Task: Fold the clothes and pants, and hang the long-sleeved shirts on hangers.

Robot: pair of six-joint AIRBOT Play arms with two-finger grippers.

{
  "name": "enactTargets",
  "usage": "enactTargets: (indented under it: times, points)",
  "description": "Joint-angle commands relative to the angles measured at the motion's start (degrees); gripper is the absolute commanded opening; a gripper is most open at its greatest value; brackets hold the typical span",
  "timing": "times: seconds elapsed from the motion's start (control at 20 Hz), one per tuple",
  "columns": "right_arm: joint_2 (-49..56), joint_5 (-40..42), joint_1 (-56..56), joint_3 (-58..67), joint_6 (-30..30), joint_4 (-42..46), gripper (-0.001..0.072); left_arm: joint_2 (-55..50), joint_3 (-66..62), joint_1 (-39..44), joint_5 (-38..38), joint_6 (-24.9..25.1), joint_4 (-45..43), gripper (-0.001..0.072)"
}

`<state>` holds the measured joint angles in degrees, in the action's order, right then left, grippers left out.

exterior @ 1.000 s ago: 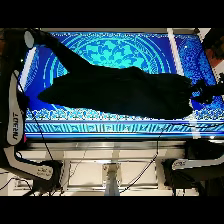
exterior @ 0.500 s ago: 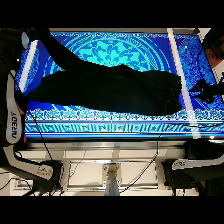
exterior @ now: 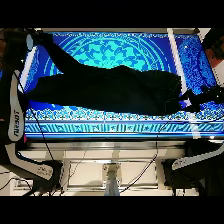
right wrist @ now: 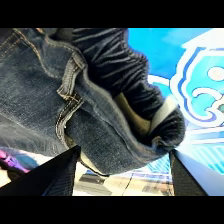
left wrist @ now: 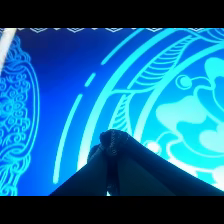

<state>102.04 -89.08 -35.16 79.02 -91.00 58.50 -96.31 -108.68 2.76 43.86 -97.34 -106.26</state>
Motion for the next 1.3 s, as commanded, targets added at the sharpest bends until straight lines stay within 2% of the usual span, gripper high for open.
enactTargets:
  times: [0.0,0.15,0.35,0.45,0.55,0.6,0.75,0.9,1.15,1.25]
  points:
    - [1.57,-0.7,0.2,0.0,-0.87,-0.52,0.0626,-0.24,0.02,0.07,1.2,0.07,0.0,0.0019]
    - [1.75,-0.39,0.35,-0.02,-2.01,0.37,0.0615,-0.24,0.02,0.13,1.22,0.07,0.0,0.0019]
    - [1.79,1.36,1.73,-0.04,-1.99,0.85,0.0496,-0.26,0.02,0.24,1.27,0.04,0.02,0.0019]
    - [1.84,2.14,2.16,-0.04,-1.99,0.87,0.0397,-0.26,0.02,0.24,1.51,0.07,0.0,0.0019]
    - [1.92,2.16,2.43,-0.04,-1.99,0.83,0.0331,-0.28,0.02,0.24,1.77,0.04,0.0,0.0019]
    - [1.92,2.23,2.43,-0.04,-1.99,0.94,0.0209,-0.28,0.02,0.24,1.86,0.07,0.02,0.0019]
    - [1.9,2.93,2.4,-0.02,-1.9,1.14,0.0029,-0.94,0.02,0.24,1.88,0.04,0.02,0.002]
    - [0.83,2.23,1.42,0.02,-0.92,3.23,0.0027,-3.06,0.02,0.22,1.79,0.04,0.0,0.0019]
    - [-4.31,-5.66,-6.16,0.0,-1.51,20.5,0.0027,-9.14,0.02,-1.57,-4.79,-0.26,-0.04,0.0019]
    - [-5.99,-6.12,-9.94,0.0,-1.73,24.28,0.0027,-10.4,0.0,-2.32,-8.57,-2.54,0.0,0.0019]
